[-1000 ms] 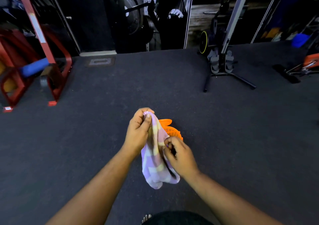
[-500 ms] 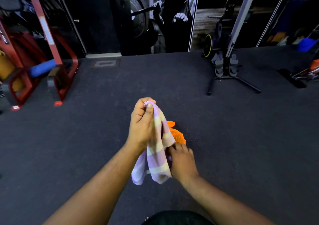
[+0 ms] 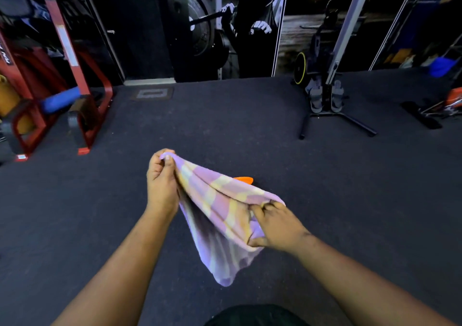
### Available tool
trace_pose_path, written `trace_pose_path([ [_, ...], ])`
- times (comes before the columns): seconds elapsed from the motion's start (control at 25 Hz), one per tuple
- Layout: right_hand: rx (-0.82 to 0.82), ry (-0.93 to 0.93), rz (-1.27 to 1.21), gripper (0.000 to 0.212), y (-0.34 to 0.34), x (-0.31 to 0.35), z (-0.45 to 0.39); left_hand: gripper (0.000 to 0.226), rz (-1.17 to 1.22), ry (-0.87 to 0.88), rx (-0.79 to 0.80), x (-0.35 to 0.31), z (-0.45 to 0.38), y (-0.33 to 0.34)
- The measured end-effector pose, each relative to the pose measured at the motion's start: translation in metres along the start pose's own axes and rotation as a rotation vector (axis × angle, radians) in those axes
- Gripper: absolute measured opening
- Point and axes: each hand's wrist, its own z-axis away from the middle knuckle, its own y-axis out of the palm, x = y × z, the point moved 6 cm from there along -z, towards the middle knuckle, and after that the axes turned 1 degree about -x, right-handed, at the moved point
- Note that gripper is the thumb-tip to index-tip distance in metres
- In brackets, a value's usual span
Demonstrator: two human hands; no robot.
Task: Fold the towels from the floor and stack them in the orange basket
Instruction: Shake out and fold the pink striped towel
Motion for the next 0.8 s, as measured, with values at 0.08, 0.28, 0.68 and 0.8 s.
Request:
trace_pose_path([
  [0.08, 0.021, -0.005, 0.002, 0.096, -0.019, -0.006, 0.003, 0.023, 0.017, -0.069, -0.077, 0.013, -0.007, -0.021],
  [0.28, 0.087, -0.076, -0.053, 0.086, -0.034, -0.009, -0.004, 0.024, 0.052, -0.130, -0.179, 0.018, -0.013, -0.025],
  [0.68, -0.034, 0.322, -0.125, 0.057, -0.075, -0.078, 0.000, 0.022, -0.210, -0.097, -0.141, 0.046, -0.023, -0.050],
  [0.8, 0.041, 0.383, 0.047, 0.036, -0.094, -0.090, -0.006, 0.024, -0.276, 0.019, -0.079, 0.026, -0.033, -0.036],
])
